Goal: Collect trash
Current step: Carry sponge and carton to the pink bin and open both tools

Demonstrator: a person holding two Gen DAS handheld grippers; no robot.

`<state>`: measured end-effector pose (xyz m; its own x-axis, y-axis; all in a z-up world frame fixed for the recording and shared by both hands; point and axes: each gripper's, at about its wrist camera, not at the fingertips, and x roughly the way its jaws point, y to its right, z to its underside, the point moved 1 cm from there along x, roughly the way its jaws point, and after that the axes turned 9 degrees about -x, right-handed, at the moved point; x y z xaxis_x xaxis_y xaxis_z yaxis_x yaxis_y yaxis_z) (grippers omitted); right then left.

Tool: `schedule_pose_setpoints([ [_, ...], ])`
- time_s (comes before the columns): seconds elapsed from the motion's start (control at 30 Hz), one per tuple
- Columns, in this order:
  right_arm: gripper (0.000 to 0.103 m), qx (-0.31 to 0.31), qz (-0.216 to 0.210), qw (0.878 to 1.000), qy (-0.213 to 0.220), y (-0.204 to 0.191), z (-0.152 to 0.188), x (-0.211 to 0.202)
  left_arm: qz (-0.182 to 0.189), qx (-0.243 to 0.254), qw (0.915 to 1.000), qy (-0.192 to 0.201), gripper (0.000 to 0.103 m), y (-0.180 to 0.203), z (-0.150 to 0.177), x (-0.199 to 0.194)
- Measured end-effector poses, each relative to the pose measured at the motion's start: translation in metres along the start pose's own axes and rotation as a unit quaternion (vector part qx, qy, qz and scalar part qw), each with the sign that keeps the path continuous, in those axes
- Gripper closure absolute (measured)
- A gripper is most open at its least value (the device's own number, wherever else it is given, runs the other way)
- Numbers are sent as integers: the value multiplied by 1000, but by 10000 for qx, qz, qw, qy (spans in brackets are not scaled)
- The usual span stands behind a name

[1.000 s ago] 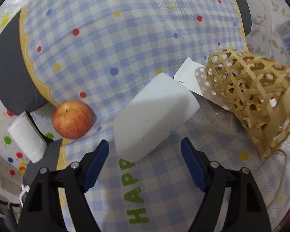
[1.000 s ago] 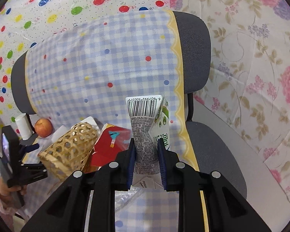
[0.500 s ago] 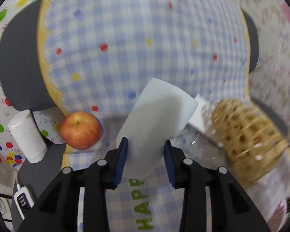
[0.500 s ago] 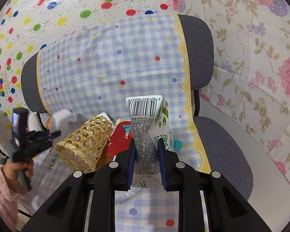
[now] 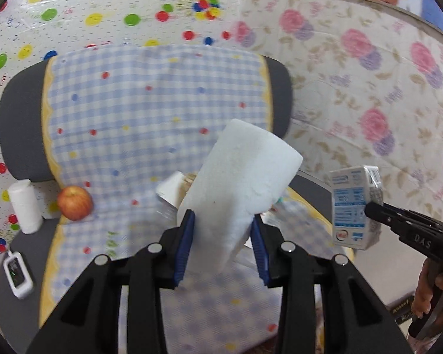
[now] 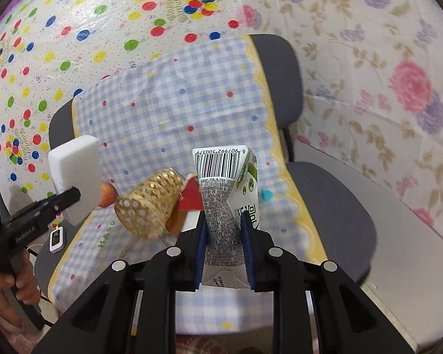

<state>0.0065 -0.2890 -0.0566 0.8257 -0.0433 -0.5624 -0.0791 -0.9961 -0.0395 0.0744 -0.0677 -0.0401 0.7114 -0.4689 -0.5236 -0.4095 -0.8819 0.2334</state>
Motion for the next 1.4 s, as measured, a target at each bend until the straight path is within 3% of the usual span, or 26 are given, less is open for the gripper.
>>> schedule_pose_setpoints([
  [0.17,80,155,414,9989,-148,17,46,-38,713,26,9964,-454,67,46,53,6],
  [0.33,80,459,781,9949,-433,40,96,-76,1145,336,9896,-803,67,84,94,8],
  [0.53,80,893,1234,9849,-818,60,152,-112,1783,748,9723,-1316,66,135,147,5],
  [0.67,79,1140,1443,9781,-977,67,180,-127,2021,928,9610,-1644,65,160,174,8],
  [0.83,79,1366,1608,9720,-1036,80,201,-139,2173,1038,9519,-1896,64,178,188,15],
  [1.07,79,1575,1599,9693,-1007,98,213,-139,2222,1156,9453,-2089,62,197,193,28],
  [1.13,78,1680,1560,9682,-1001,106,217,-137,2252,1189,9433,-2129,53,202,195,31],
  [1.23,76,1779,1571,9657,-1050,115,223,-134,2220,1185,9445,-2113,37,204,194,33],
  [1.4,73,1877,1593,9640,-1003,120,223,-139,2150,1106,9503,-1963,37,196,182,28],
])
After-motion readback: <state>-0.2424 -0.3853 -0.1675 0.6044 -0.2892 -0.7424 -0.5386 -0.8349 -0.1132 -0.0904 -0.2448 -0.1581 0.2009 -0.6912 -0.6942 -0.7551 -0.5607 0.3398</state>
